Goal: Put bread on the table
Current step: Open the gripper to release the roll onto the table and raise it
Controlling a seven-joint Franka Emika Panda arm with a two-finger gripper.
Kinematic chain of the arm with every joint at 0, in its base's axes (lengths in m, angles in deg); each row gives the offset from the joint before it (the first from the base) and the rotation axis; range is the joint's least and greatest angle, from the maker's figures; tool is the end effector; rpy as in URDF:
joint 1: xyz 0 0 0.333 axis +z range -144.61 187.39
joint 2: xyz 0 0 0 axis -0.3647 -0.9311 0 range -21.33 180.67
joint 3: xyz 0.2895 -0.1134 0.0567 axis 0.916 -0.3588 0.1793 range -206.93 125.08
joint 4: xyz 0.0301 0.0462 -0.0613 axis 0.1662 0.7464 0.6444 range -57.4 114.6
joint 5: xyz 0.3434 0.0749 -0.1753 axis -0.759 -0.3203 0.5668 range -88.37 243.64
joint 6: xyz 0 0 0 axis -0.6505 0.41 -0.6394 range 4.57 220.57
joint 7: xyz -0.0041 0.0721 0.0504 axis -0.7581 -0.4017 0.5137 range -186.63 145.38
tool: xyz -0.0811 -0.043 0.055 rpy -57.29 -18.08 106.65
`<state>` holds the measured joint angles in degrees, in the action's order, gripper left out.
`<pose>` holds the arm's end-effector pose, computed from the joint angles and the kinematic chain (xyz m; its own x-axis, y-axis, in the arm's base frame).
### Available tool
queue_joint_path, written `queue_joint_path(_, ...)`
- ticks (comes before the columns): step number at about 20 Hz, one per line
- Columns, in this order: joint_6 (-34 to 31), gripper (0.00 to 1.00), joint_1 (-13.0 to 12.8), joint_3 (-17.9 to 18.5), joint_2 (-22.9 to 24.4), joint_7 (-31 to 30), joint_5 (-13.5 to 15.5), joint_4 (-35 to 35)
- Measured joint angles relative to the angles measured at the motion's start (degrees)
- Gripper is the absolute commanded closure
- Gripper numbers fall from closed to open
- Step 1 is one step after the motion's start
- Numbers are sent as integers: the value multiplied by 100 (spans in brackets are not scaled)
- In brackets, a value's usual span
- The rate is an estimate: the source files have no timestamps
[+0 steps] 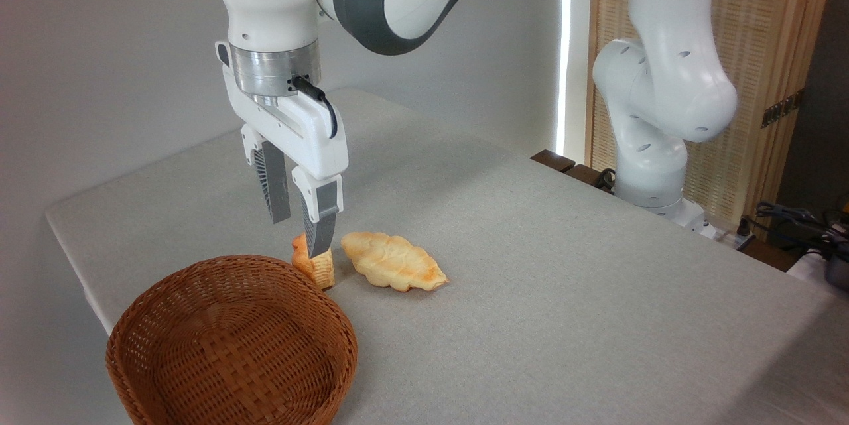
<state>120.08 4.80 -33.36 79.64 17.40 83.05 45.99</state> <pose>0.5664 -0.0958 0.5177 0.6975 -0.7005 0.1512 -0.7082 -0.7060 -0.0041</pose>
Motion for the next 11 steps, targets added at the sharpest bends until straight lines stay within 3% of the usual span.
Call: queue_joint_path(11,-213,0,0,130,6,-3,-66,-167)
